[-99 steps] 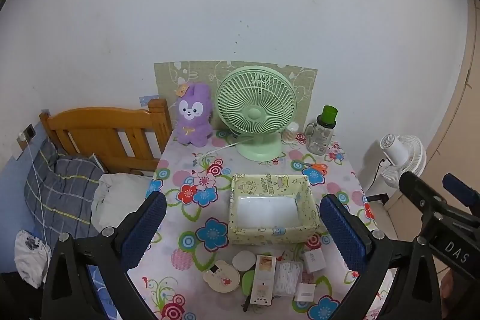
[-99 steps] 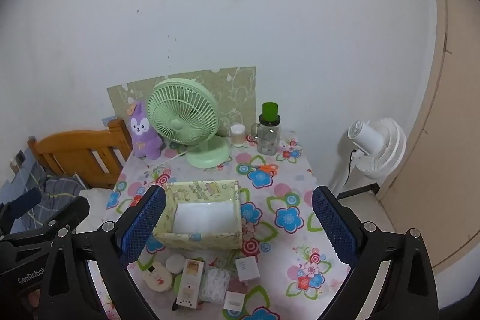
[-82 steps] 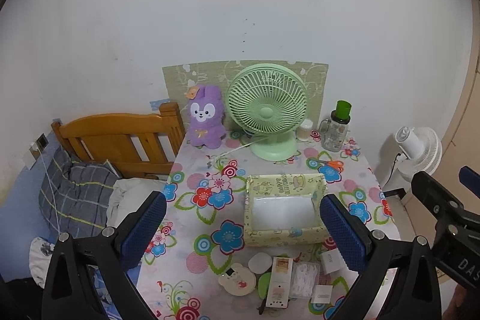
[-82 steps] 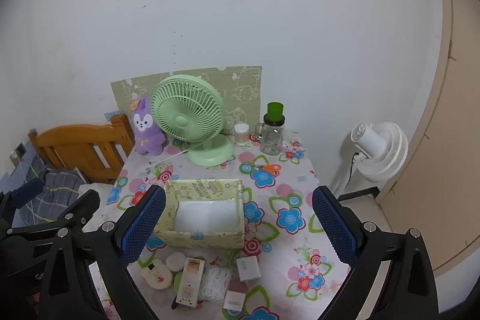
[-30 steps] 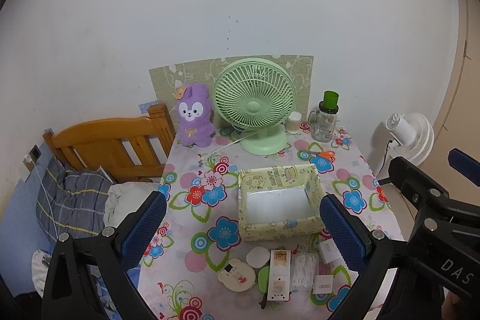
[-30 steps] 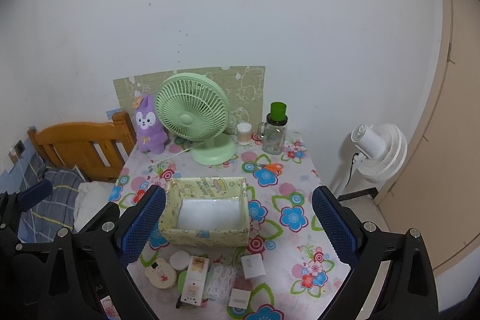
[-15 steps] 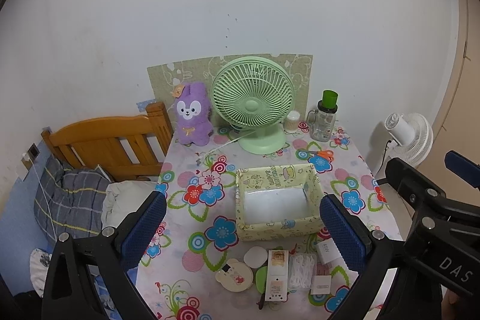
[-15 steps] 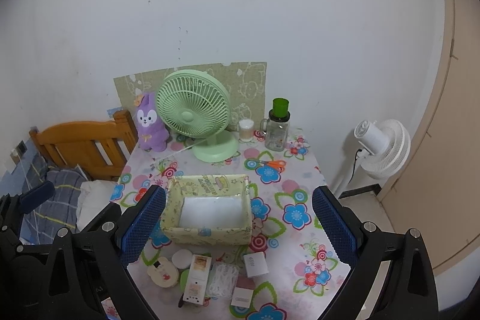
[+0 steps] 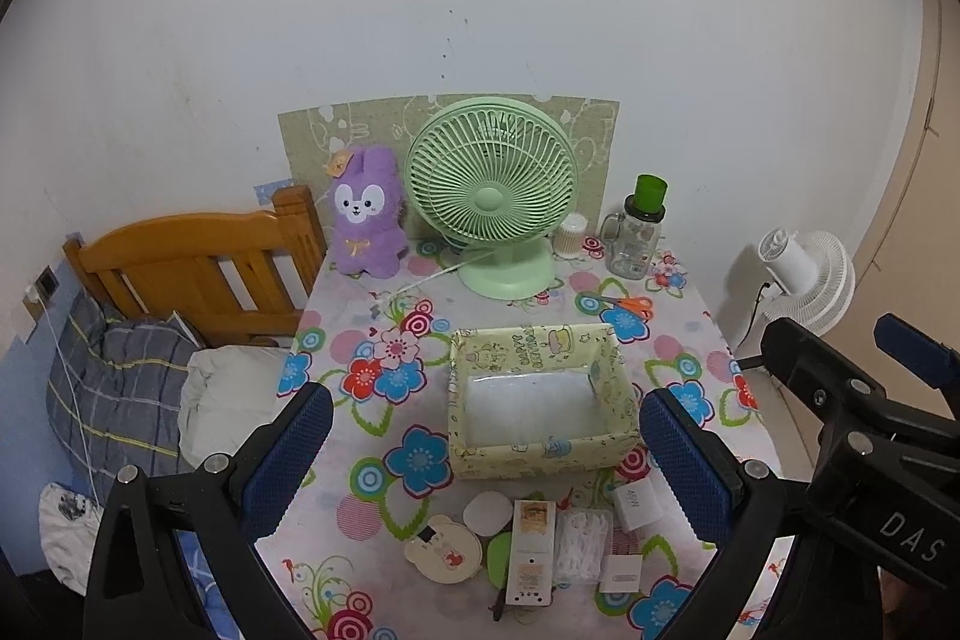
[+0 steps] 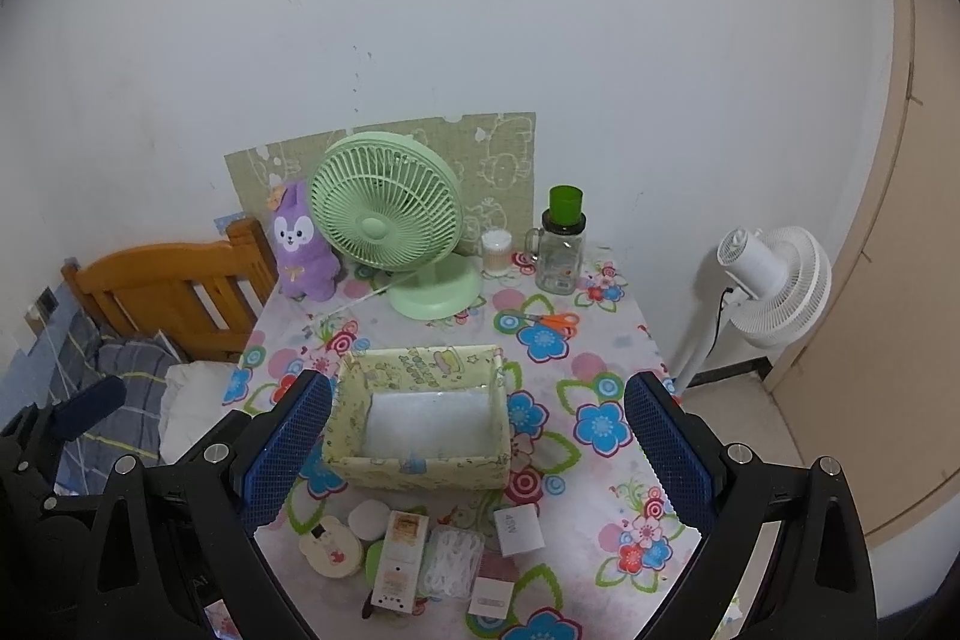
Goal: Organize rigid objects
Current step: 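Lower both tools toward the loose items in front of the basket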
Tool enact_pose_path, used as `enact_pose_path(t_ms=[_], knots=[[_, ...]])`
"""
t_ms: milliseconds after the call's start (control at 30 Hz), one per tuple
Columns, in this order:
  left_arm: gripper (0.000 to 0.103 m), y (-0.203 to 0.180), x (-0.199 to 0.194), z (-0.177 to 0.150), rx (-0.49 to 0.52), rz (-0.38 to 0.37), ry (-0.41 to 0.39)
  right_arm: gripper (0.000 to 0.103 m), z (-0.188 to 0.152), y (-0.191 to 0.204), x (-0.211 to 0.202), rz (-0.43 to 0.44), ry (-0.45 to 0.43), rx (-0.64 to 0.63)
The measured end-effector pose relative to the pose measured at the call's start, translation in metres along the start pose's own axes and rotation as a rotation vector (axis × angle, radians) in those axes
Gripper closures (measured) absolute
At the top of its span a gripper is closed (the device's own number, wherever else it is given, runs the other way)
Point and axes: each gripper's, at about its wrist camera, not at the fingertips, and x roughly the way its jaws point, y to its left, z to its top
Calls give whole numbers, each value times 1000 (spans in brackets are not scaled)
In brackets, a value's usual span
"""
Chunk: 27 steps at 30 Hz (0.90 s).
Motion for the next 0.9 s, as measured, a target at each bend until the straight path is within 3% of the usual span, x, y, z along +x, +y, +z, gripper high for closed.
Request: enact_pose_path(t_ms=[433, 567, 900], knots=[[0, -9, 42, -23, -27, -36, 101, 4, -26, -10, 40, 3, 78, -10], [0, -11, 51, -35, -31, -19, 91, 4, -38, -13, 54, 21, 100, 12], [0, -12, 89, -67, -62, -63, 159, 4, -72, -12, 87, 47, 106, 9]])
